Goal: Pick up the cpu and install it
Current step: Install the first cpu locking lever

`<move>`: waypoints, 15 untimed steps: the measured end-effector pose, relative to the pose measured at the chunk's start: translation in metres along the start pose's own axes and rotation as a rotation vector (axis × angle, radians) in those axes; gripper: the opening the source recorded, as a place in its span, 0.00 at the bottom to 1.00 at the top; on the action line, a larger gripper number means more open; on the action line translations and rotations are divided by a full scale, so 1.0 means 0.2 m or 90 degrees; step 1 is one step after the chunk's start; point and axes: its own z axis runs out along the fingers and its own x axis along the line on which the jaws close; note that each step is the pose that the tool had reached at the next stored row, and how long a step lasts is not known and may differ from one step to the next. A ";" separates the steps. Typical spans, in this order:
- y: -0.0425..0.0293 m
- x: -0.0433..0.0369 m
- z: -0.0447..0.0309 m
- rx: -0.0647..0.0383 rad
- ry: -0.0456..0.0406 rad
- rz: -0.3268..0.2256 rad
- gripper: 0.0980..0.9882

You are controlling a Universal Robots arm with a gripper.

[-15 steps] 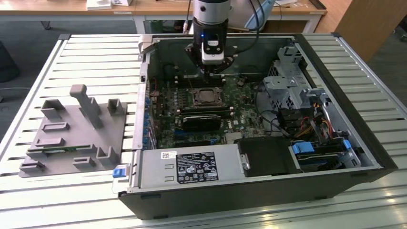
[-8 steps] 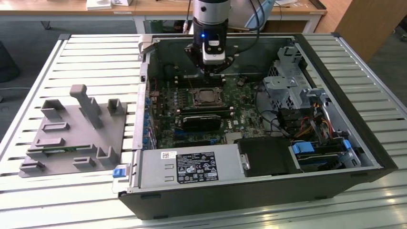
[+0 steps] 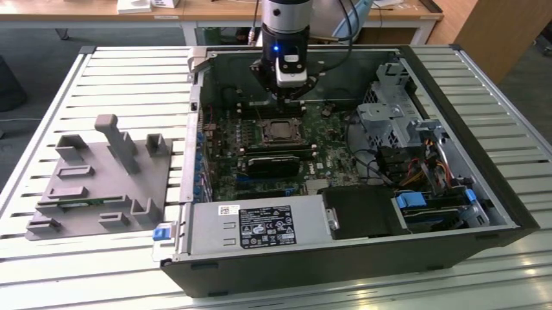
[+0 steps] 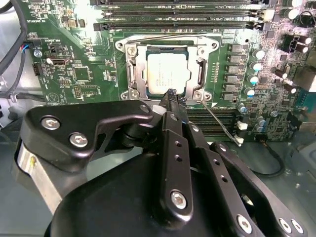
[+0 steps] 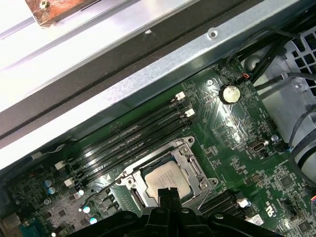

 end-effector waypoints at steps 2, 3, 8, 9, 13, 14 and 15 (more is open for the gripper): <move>0.000 0.000 0.000 0.000 0.0001 -0.005 0.01; 0.000 0.000 0.000 0.000 0.0001 -0.008 0.01; 0.000 0.000 0.000 -0.001 0.0003 -0.020 0.01; 0.000 0.000 0.000 -0.001 0.0003 -0.023 0.01; 0.000 0.000 0.000 -0.001 0.0005 -0.033 0.01; 0.000 0.000 0.000 -0.001 0.0006 -0.036 0.01; 0.000 0.000 0.000 -0.001 0.0006 -0.038 0.01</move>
